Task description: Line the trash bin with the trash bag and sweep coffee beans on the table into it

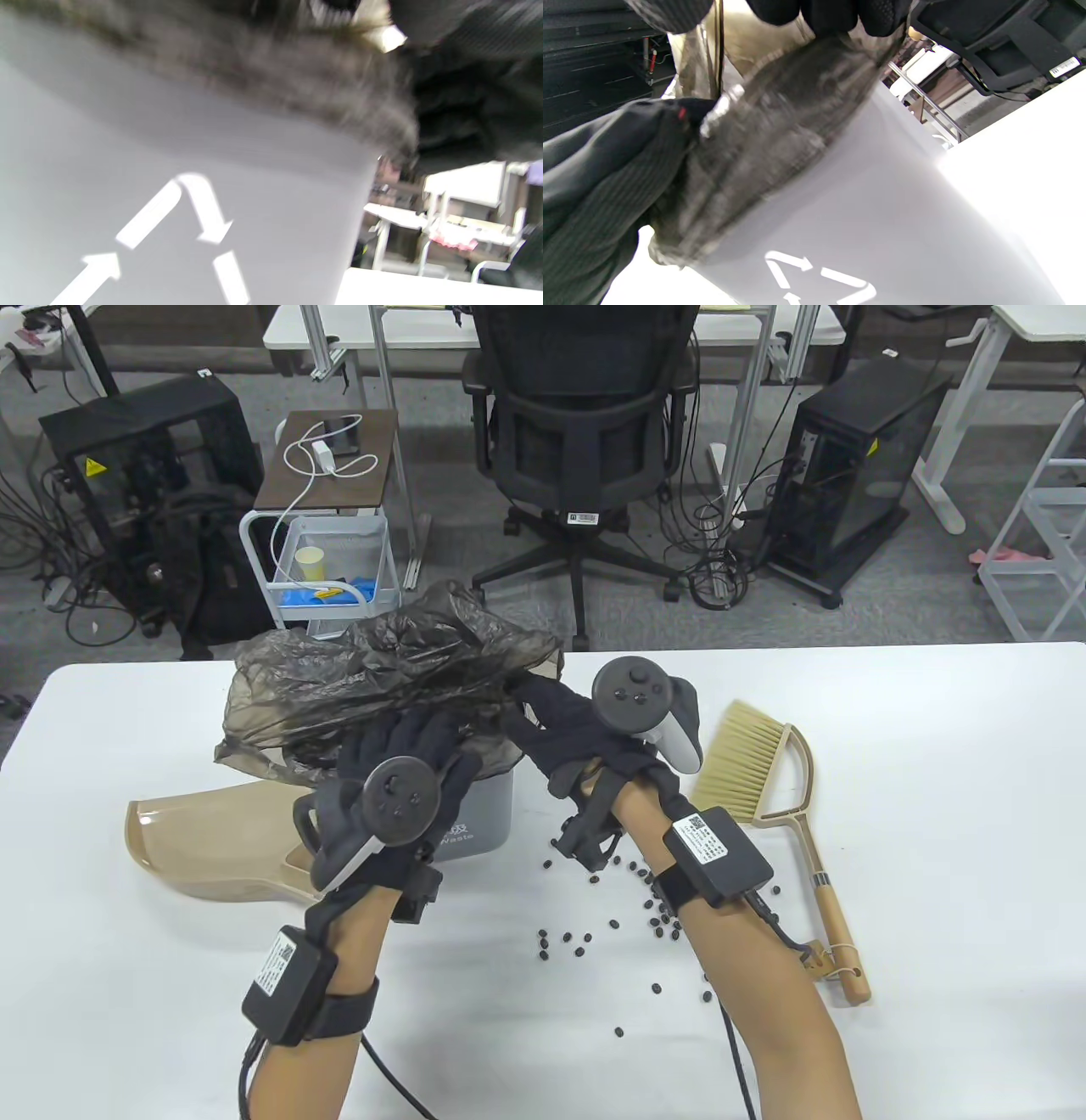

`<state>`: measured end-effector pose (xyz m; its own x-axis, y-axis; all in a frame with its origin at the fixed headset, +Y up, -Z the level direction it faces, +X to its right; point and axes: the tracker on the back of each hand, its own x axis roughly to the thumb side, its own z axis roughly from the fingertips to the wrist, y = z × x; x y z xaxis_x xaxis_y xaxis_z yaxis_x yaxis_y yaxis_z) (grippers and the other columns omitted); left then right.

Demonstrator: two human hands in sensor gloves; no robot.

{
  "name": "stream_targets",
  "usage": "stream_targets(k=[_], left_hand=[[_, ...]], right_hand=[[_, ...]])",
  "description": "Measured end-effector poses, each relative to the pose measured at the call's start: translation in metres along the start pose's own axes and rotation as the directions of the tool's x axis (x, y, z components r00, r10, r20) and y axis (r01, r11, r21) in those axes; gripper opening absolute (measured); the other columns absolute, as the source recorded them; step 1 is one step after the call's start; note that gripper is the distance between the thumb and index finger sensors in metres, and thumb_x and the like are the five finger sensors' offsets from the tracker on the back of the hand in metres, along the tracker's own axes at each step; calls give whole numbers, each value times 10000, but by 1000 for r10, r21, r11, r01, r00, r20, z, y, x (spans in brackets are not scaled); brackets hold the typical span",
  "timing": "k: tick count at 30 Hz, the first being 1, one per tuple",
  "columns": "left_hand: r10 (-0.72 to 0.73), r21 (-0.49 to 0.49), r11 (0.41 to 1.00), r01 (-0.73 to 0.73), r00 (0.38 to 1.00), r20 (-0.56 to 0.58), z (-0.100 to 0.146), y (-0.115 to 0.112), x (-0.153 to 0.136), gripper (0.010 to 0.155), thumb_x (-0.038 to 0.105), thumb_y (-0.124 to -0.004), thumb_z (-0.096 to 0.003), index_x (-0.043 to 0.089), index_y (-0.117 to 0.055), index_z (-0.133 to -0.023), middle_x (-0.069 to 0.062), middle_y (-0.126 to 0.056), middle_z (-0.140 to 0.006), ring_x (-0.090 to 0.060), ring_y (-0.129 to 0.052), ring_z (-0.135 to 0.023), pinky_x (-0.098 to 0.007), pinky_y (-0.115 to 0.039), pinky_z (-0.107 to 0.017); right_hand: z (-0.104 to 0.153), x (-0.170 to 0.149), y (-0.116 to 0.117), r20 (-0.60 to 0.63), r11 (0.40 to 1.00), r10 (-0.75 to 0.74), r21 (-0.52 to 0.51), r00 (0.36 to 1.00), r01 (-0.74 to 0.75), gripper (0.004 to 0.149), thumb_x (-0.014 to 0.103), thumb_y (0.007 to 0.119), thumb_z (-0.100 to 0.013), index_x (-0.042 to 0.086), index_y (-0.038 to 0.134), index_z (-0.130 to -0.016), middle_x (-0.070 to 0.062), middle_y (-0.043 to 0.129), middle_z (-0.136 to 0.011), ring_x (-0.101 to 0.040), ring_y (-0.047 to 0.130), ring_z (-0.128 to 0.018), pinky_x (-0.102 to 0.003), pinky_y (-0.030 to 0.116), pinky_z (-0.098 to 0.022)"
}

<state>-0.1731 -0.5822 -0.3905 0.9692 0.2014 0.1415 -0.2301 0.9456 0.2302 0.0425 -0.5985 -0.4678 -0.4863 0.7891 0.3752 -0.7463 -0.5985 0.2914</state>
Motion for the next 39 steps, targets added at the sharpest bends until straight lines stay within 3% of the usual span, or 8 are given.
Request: stream_targets(k=[2,6,11,15,22,29,35,39], left_hand=[[3,-73,997,-5,1000,-30,-10,-10,-3,720,706,-656,-522,226,-726,-1054,-68,-776,-1126,-375,-687,-1056,-663,-456,-806],[-81,3,997,81,995,-58,-13,-16,0,559,643,-736,-524,248,-826,-909,-41,-898,-961,-322,-798,-956,-633,-517,-784],[-77,18,997,78,995,-56,-13,-16,0,506,617,-776,-511,263,-849,-865,-23,-925,-912,-306,-831,-924,-625,-548,-768],[-76,54,995,79,996,-45,-12,-18,-1,495,623,-795,-490,275,-861,-835,-7,-943,-877,-288,-856,-898,-619,-577,-750],[-40,61,997,42,999,-32,-15,-19,-6,492,624,-817,-463,278,-866,-809,-7,-946,-831,-258,-832,-913,-602,-555,-759],[-46,31,998,47,998,-34,-16,-18,-6,489,621,-813,-468,277,-864,-812,-8,-948,-818,-257,-835,-911,-603,-565,-752],[-56,38,998,58,998,-31,-15,-18,-5,486,620,-813,-469,279,-857,-812,-5,-941,-819,-253,-821,-927,-606,-557,-757],[-59,40,997,60,998,-29,-14,-18,-5,487,619,-812,-468,280,-855,-814,-3,-939,-822,-253,-817,-932,-606,-555,-757]], right_hand=[[4,-10,5,-17,999,-12,-31,1000,12,691,508,647,-491,193,394,-1052,-190,539,-1079,-478,634,-925,-595,526,-679],[12,-25,5,-11,997,-67,-23,998,67,692,509,649,-499,224,374,-1066,-167,669,-1030,-464,723,-874,-592,581,-649],[12,-3,-17,66,980,-65,-185,996,76,610,477,672,-489,250,518,-1034,-108,462,-1121,-433,366,-1020,-572,292,-747],[-8,31,-29,122,999,-47,-6,991,48,567,456,650,-507,258,552,-1029,-96,527,-1119,-407,375,-1043,-560,272,-765],[-65,45,-33,-163,960,-191,176,968,219,614,466,632,-533,232,462,-1074,-122,414,-1157,-426,257,-1053,-553,197,-763],[-96,12,-24,-332,998,-44,29,942,57,672,515,607,-534,268,324,-1092,-75,274,-1184,-398,173,-1060,-535,162,-763],[-108,-34,-10,-343,929,-337,27,877,368,703,546,580,-554,244,252,-1097,-77,164,-1180,-396,109,-1053,-549,173,-759],[-109,-71,5,-353,788,-579,-9,735,616,687,553,567,-559,226,292,-1097,-94,215,-1179,-420,138,-1044,-559,176,-748]])
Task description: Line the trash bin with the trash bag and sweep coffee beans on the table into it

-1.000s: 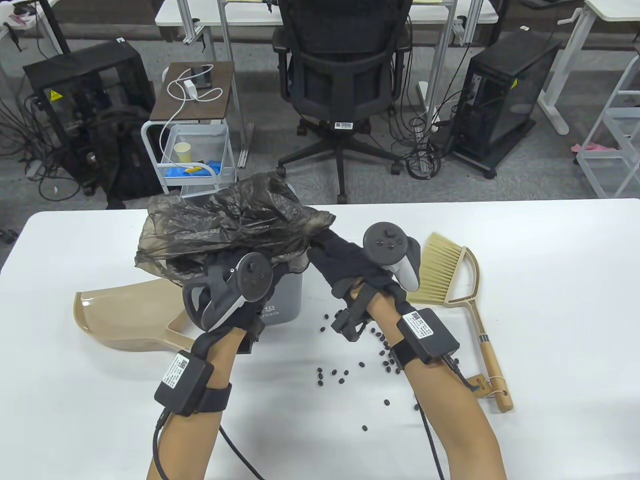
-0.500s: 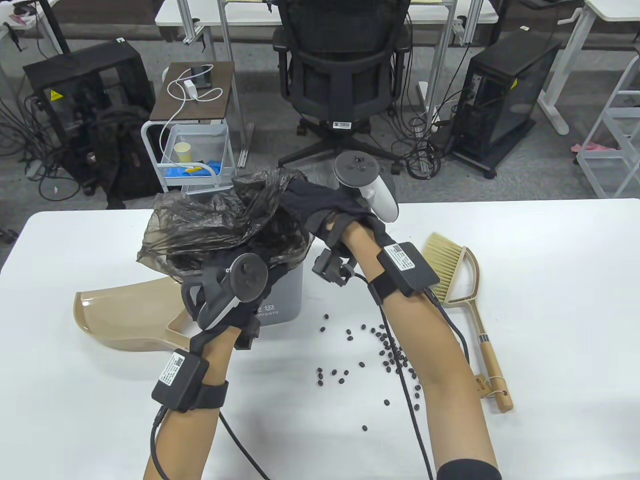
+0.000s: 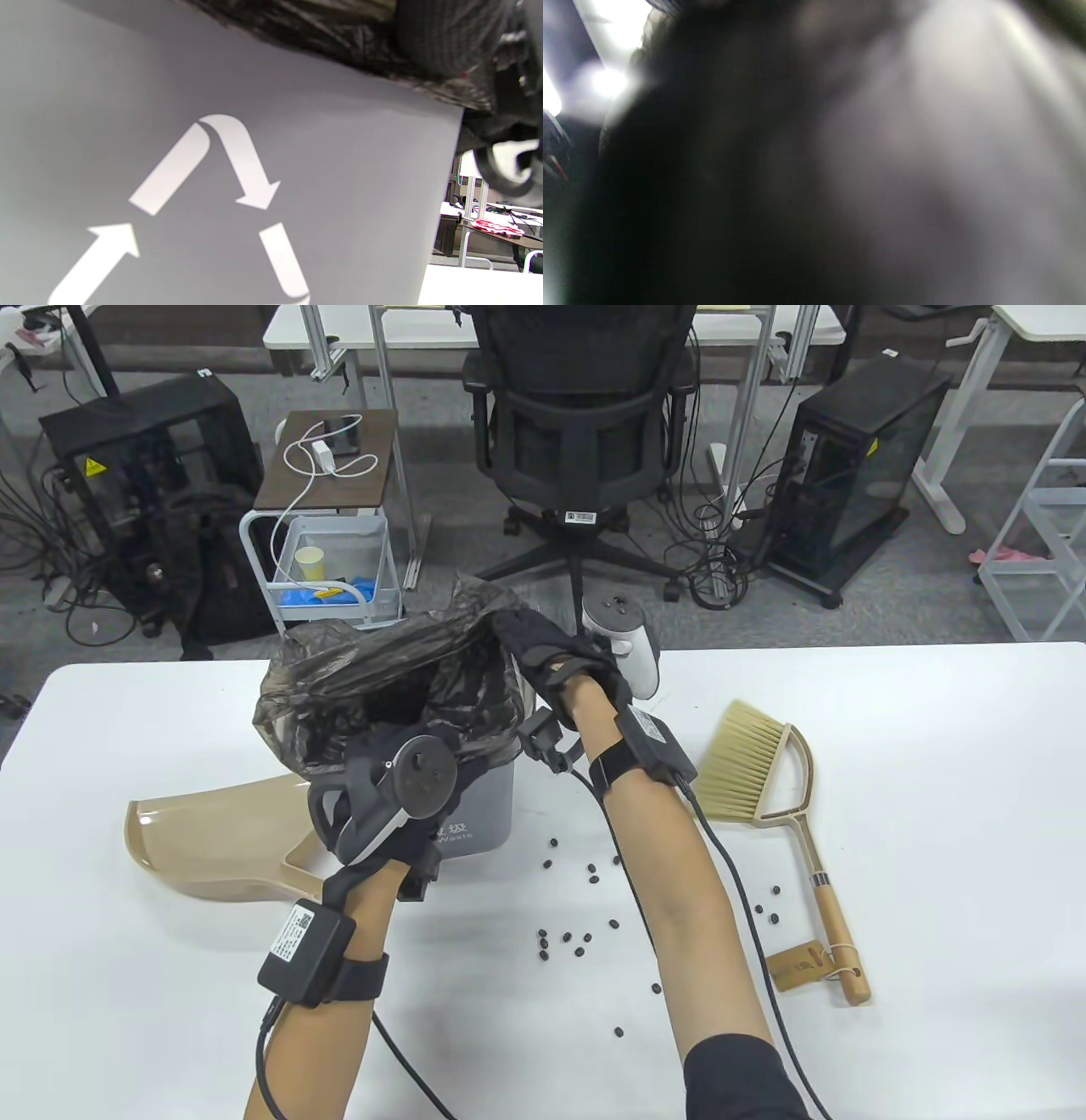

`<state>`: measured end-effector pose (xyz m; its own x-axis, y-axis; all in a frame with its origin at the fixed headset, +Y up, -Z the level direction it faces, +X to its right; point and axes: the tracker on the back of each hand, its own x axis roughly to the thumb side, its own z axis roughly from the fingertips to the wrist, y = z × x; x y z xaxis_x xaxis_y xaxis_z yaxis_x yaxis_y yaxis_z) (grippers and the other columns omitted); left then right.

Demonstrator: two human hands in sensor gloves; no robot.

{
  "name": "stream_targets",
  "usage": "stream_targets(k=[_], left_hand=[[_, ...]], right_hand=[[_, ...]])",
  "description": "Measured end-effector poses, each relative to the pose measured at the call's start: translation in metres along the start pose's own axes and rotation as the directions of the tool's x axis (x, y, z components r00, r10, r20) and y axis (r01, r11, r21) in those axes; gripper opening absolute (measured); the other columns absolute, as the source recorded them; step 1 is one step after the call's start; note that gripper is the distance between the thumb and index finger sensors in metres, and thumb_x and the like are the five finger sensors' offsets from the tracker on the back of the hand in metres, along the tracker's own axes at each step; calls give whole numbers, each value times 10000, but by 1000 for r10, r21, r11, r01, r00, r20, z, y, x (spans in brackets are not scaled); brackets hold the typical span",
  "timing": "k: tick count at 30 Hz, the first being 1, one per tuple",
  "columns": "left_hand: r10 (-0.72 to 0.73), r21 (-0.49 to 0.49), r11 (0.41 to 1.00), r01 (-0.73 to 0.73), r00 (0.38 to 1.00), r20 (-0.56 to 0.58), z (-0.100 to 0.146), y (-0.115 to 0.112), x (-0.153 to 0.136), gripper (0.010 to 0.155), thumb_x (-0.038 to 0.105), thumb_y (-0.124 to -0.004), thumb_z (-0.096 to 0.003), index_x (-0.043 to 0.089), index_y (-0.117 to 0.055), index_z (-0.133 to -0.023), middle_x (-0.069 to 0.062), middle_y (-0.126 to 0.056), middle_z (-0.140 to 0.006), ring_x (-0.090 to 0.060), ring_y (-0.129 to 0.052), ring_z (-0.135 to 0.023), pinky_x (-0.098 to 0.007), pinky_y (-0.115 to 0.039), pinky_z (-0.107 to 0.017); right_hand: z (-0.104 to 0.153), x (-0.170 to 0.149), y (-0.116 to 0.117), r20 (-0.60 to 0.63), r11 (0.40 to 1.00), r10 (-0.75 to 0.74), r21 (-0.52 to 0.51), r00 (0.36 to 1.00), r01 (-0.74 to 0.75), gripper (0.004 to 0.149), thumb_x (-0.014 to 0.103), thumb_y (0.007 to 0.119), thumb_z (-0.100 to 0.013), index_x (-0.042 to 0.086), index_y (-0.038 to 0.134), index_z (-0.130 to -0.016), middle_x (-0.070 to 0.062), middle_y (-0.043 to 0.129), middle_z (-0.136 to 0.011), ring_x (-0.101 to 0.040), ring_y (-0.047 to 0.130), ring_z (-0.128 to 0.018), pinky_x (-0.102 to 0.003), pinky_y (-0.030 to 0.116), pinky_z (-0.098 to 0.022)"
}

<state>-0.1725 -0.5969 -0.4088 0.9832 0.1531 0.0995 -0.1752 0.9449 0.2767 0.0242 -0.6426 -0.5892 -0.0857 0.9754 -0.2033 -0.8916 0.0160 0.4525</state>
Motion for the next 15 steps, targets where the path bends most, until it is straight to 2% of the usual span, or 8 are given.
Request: stream_targets(k=[2,4,5,7,11,12,15], left_hand=[[-6,8,1000,6,1000,4,2,-1,0,486,620,-809,-472,278,-854,-815,-4,-938,-822,-253,-817,-932,-606,-557,-756],[-6,15,1000,6,1000,5,2,-1,0,487,620,-809,-472,278,-854,-816,-6,-938,-823,-255,-817,-931,-603,-558,-755],[-5,16,1000,5,1000,5,2,-1,0,490,620,-809,-470,278,-853,-817,-6,-937,-827,-256,-815,-934,-602,-556,-756],[3,13,1000,-3,1000,-1,1,-1,0,491,619,-810,-471,279,-850,-822,-6,-934,-836,-258,-805,-943,-601,-547,-762],[22,-29,999,-22,1000,-2,-1,1,-1,496,608,-796,-491,278,-836,-859,-9,-921,-882,-266,-785,-965,-597,-534,-769],[32,-52,998,-32,999,5,-1,2,-2,511,612,-789,-496,281,-823,-883,-9,-908,-910,-269,-772,-979,-598,-525,-774],[61,-78,995,-59,998,14,-1,4,-3,549,620,-781,-499,276,-804,-927,-14,-888,-960,-285,-748,-1002,-605,-503,-782]], right_hand=[[-5,-20,-3,-23,995,-97,-7,995,97,678,550,571,-549,185,374,-1086,-136,306,-1162,-452,203,-1028,-575,207,-735],[-6,-39,-1,-91,990,-127,43,988,131,691,560,572,-542,153,414,-1078,-175,346,-1147,-472,229,-1018,-593,220,-722],[-6,-50,2,-140,987,-119,94,983,132,699,566,567,-540,143,414,-1075,-187,353,-1140,-479,231,-1012,-595,218,-721],[-2,-62,6,-141,983,-111,132,984,130,737,579,560,-539,149,311,-1082,-198,287,-1136,-489,191,-1003,-603,193,-714],[15,-64,-2,22,989,-149,25,989,148,715,557,567,-544,148,321,-1076,-201,297,-1129,-494,204,-997,-607,210,-711],[25,-57,-11,102,983,-182,-7,978,183,713,558,559,-549,157,297,-1077,-194,278,-1130,-490,198,-997,-603,215,-712],[49,-34,-26,229,979,-178,-54,957,195,700,543,570,-557,186,267,-1078,-170,253,-1135,-472,182,-1005,-593,214,-722]])
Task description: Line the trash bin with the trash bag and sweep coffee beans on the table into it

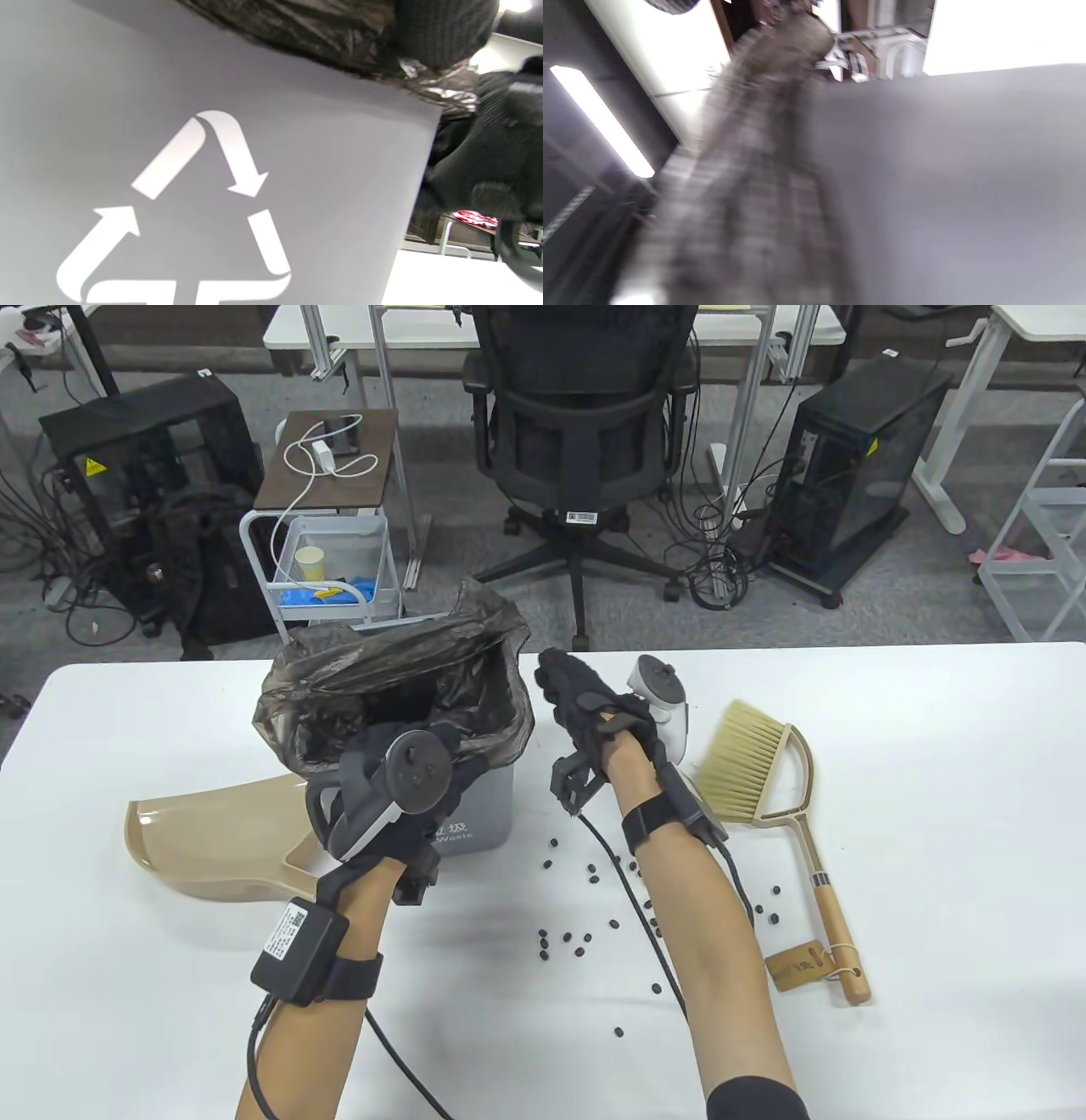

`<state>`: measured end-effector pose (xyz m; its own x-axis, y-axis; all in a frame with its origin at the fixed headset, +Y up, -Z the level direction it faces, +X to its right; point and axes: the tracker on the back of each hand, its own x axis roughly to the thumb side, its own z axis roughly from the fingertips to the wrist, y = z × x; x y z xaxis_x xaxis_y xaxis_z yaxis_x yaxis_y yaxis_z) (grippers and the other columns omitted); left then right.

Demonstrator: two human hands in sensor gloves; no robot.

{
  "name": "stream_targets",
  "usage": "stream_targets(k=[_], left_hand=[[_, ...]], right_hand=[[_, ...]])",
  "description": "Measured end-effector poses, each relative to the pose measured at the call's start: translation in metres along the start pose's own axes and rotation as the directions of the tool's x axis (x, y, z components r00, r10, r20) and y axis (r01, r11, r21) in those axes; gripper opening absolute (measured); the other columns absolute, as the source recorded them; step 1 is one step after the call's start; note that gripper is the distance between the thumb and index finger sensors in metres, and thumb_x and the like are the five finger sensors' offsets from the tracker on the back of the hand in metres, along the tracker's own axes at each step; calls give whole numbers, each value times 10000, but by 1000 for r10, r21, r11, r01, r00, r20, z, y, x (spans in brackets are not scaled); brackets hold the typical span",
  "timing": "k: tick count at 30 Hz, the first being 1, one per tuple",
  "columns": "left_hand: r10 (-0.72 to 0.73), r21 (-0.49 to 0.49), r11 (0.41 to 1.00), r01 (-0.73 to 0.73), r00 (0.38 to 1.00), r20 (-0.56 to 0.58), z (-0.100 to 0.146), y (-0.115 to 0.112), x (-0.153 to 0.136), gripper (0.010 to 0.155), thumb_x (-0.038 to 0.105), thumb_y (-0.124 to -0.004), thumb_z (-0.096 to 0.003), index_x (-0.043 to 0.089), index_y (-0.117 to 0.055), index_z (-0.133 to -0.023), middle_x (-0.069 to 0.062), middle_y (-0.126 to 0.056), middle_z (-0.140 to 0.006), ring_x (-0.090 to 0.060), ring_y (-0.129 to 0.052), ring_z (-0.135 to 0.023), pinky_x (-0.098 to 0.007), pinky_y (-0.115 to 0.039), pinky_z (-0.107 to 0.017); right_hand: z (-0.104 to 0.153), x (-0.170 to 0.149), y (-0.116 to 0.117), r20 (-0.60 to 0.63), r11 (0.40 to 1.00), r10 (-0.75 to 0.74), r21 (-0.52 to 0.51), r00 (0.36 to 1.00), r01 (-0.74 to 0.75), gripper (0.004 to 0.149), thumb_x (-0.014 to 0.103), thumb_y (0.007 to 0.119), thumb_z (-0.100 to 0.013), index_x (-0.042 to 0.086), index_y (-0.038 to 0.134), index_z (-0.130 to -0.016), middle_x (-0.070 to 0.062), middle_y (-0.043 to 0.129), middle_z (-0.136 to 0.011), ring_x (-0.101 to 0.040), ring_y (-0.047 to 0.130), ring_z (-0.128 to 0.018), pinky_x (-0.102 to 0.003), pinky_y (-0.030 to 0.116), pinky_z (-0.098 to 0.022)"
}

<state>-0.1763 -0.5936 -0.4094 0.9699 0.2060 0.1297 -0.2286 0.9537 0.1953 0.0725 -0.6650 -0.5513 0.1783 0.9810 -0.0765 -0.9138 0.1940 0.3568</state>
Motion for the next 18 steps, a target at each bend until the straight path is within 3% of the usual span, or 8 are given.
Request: stream_targets(k=[3,7,8,10,12,13,18], left_hand=[[-15,11,1000,15,1000,-9,-1,0,1,515,611,-782,-498,280,-821,-891,-6,-905,-925,-277,-764,-986,-607,-515,-775],[-36,48,998,37,999,-26,-1,-2,2,483,606,-788,-487,277,-849,-835,-4,-937,-833,-257,-807,-942,-602,-546,-759],[-41,62,997,43,999,-27,0,-2,3,489,614,-791,-480,275,-856,-826,-7,-945,-811,-257,-824,-924,-602,-557,-753],[-48,80,996,50,998,-32,-1,-3,3,492,623,-790,-461,280,-864,-806,-2,-954,-784,-245,-844,-901,-593,-572,-747],[-57,76,995,60,998,-40,-2,-2,3,489,623,-793,-440,279,-877,-778,3,-966,-751,-232,-864,-875,-584,-594,-735],[-60,74,995,63,997,-38,-2,-2,3,490,627,-788,-437,283,-875,-774,9,-966,-745,-227,-866,-872,-578,-599,-732],[-26,19,999,26,1000,-6,0,3,1,509,639,-791,-397,273,-900,-734,3,-985,-706,-224,-893,-838,-581,-618,-714]], right_hand=[[18,45,3,159,978,202,14,966,-207,659,545,586,-556,226,346,-1081,-124,345,-1148,-438,257,-1030,-572,247,-742],[24,88,39,264,897,374,140,889,-419,560,516,633,-526,230,622,-1007,-107,658,-1069,-420,526,-1001,-575,370,-750],[22,94,50,267,865,419,172,868,-471,555,500,658,-515,210,667,-988,-127,691,-1051,-431,543,-989,-577,362,-751],[12,102,67,250,745,567,251,785,-618,551,508,648,-516,221,667,-987,-113,697,-1051,-416,548,-994,-559,353,-763],[-2,101,75,196,693,644,259,739,-673,549,509,651,-512,233,669,-986,-100,691,-1060,-397,528,-1013,-540,327,-776],[-10,99,76,179,696,646,262,742,-669,554,510,655,-507,235,670,-987,-95,690,-1064,-389,519,-1021,-528,315,-781],[-39,86,75,108,819,491,281,864,-500,569,519,662,-509,245,655,-1008,-80,642,-1104,-349,419,-1074,-480,221,-784]])
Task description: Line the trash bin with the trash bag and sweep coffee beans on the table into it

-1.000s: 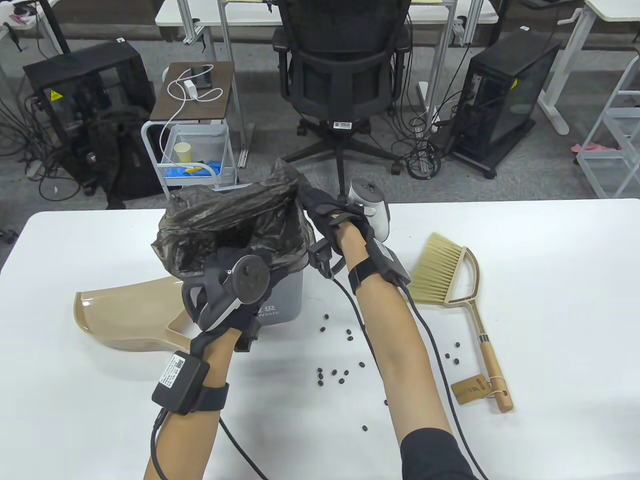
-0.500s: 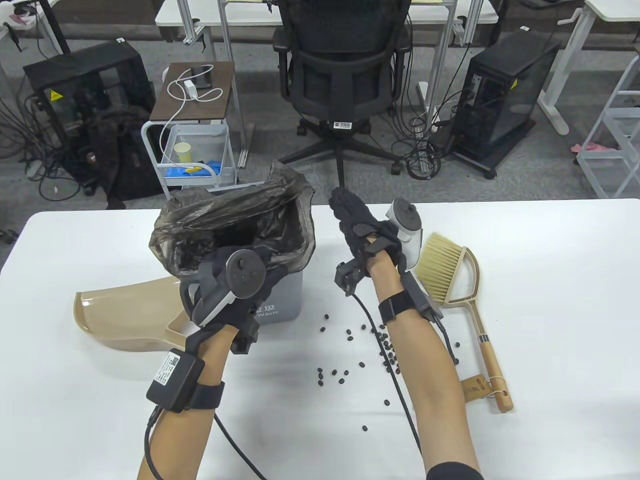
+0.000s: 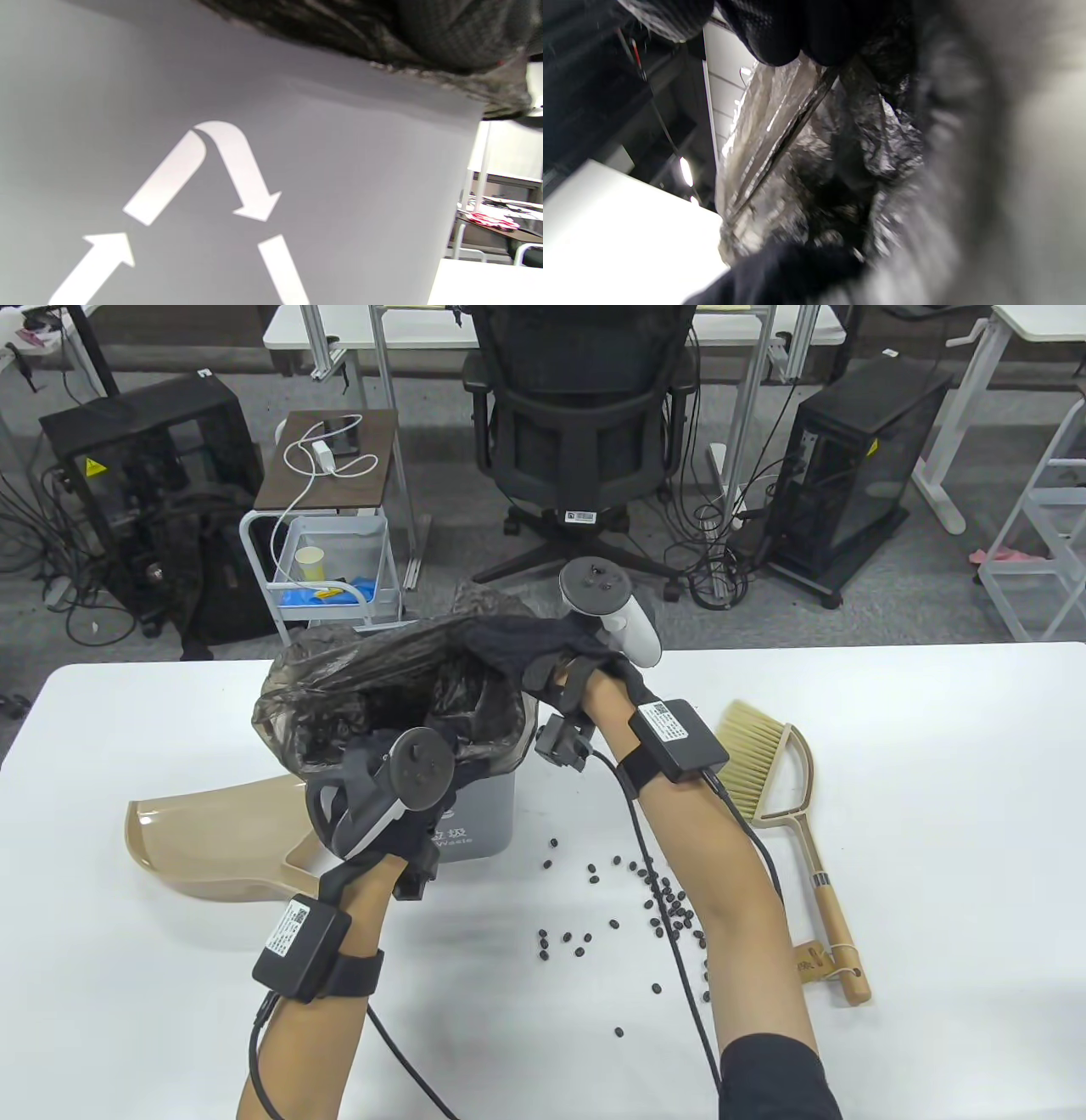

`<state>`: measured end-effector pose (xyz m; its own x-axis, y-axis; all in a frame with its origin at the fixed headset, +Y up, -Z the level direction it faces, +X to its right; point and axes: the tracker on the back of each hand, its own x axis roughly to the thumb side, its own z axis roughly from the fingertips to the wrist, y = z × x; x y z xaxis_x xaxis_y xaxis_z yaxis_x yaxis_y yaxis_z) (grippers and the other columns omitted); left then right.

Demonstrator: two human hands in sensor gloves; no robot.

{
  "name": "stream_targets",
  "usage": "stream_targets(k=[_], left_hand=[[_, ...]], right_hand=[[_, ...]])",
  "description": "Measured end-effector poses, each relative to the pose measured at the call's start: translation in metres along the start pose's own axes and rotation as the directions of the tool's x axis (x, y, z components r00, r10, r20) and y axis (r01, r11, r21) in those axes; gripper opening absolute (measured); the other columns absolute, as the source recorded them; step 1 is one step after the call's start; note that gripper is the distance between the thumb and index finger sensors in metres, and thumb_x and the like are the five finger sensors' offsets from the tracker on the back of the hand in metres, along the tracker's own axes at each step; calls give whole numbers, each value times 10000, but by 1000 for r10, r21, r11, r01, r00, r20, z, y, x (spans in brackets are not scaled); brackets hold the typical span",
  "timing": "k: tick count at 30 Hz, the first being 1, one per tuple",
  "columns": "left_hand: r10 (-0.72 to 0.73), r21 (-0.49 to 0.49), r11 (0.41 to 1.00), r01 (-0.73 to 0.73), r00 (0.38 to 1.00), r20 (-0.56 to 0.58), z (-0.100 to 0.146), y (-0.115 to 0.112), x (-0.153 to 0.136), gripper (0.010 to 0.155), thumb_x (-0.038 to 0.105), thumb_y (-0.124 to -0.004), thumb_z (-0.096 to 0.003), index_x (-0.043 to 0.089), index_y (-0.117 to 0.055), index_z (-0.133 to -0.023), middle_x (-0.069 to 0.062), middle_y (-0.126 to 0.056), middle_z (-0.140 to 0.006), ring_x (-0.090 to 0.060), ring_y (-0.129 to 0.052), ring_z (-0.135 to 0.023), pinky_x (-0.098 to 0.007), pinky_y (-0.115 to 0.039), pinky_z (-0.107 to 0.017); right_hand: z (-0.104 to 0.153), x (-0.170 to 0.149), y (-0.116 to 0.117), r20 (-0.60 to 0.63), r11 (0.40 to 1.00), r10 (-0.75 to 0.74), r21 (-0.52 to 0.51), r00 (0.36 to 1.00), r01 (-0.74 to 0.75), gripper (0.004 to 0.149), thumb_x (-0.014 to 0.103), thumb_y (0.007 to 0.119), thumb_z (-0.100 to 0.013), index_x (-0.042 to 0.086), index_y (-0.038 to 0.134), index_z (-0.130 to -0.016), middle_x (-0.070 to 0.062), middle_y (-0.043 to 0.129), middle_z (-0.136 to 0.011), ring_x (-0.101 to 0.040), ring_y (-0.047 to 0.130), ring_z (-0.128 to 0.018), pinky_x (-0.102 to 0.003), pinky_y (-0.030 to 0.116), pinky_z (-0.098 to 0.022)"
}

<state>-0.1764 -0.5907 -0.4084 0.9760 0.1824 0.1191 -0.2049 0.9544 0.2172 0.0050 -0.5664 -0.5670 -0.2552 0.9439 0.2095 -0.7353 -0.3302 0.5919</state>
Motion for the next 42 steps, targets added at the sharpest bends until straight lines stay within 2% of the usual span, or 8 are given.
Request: stream_targets(k=[8,15,17,20,25,31,36,42], left_hand=[[5,-4,1000,-5,999,37,4,0,0,513,641,-792,-393,268,-906,-726,2,-991,-697,-223,-900,-832,-578,-632,-702],[26,-33,999,-25,999,23,-1,0,-2,519,642,-794,-398,271,-896,-746,1,-980,-727,-232,-883,-857,-572,-608,-717],[20,-36,999,-19,1000,23,-1,0,-2,523,647,-788,-408,275,-886,-762,4,-974,-744,-233,-873,-870,-569,-601,-723],[29,-57,998,-27,999,30,0,0,-3,523,641,-786,-426,276,-874,-790,4,-962,-775,-237,-854,-894,-569,-584,-736],[136,-145,981,-130,990,37,-3,6,-8,550,637,-801,-452,279,-851,-866,6,-957,-846,-250,-840,-923,-594,-545,-747],[435,-324,859,-397,899,51,-8,23,-22,722,657,-755,-498,225,-676,-1072,-64,-764,-1116,-351,-679,-1071,-651,-400,-812],[621,-138,770,-623,782,-61,-21,60,-53,618,627,-713,-556,198,-803,-992,-93,-869,-1022,-368,-772,-987,-644,-488,-785],[479,-222,817,-533,840,-254,-56,68,-69,619,599,-689,-579,201,-746,-1049,-91,-799,-1099,-367,-544,-1125,-590,-209,-870]], right_hand=[[-25,-50,-13,-58,960,-279,-33,958,278,648,590,598,-524,359,378,-1087,39,342,-1213,-262,183,-1134,-472,134,-799],[-30,-118,14,-13,681,-732,-30,681,731,730,580,618,-529,250,300,-1098,-125,427,-1164,-417,290,-1059,-524,181,-756],[-22,-121,14,19,668,-742,-55,670,742,738,582,615,-532,246,284,-1099,-131,399,-1167,-420,259,-1055,-524,170,-751],[-3,-112,-7,99,782,-612,-69,784,619,742,600,587,-535,266,232,-1095,-118,327,-1175,-414,205,-1057,-528,138,-746],[49,-61,-32,319,822,-437,-239,841,517,709,581,588,-543,285,250,-1091,-100,291,-1167,-399,174,-1054,-542,170,-749],[86,0,1,269,969,84,-247,959,-16,643,545,648,-516,272,473,-1071,-129,442,-1147,-421,292,-1044,-548,228,-746],[89,0,54,206,868,488,-11,848,-497,613,535,643,-518,255,530,-1052,-107,425,-1156,-381,239,-1058,-502,186,-751],[90,-5,75,190,741,670,-108,718,-662,545,460,668,-505,266,591,-1008,-82,494,-1129,-335,239,-1066,-485,169,-750]])
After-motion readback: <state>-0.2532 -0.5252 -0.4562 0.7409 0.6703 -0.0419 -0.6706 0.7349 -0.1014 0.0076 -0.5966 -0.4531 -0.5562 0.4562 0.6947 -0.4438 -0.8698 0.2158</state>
